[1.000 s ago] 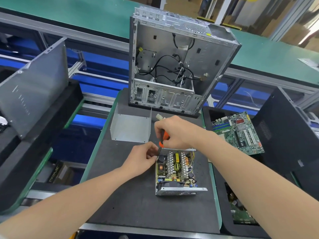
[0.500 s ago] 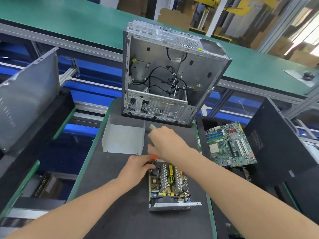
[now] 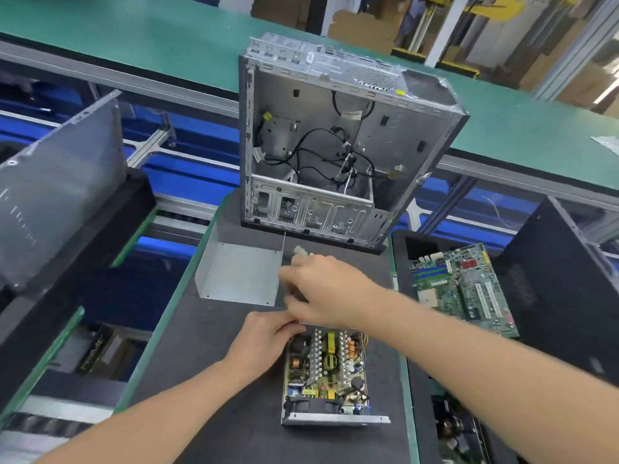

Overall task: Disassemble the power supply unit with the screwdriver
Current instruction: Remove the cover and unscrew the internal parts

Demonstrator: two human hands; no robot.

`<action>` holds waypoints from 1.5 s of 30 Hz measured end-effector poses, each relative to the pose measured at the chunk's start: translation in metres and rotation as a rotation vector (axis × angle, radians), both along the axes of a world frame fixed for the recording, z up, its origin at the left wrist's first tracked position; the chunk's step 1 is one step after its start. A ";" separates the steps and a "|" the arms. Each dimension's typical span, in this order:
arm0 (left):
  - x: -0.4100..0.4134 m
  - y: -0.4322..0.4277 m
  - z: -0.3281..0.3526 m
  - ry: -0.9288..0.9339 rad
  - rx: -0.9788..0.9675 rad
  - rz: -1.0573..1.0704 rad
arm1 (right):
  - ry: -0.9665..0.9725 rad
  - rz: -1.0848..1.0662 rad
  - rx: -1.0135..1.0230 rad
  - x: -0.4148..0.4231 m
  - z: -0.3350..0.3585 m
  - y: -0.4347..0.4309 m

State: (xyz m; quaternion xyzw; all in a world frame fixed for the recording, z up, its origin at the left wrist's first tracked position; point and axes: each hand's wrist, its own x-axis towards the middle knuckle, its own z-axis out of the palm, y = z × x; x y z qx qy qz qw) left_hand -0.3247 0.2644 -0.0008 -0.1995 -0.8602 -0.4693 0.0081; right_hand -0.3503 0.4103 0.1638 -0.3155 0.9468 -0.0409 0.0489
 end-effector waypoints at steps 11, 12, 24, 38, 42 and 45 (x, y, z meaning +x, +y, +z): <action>0.002 0.001 0.004 0.075 -0.033 -0.021 | 0.063 -0.233 0.159 0.011 -0.021 -0.024; 0.002 -0.001 0.003 0.059 -0.062 -0.035 | 0.056 -0.080 0.177 0.007 -0.018 -0.019; 0.009 0.008 0.010 0.068 -0.048 0.038 | 0.108 -0.138 -0.067 0.014 -0.003 -0.006; -0.005 -0.003 0.009 -0.150 -0.186 -0.079 | -0.102 0.324 0.100 -0.011 0.004 0.002; 0.001 0.001 0.007 -0.053 -0.121 0.000 | -0.123 0.469 0.149 -0.024 0.010 0.010; 0.006 0.002 0.012 0.012 -0.118 0.029 | -0.077 0.337 0.113 -0.009 0.005 0.007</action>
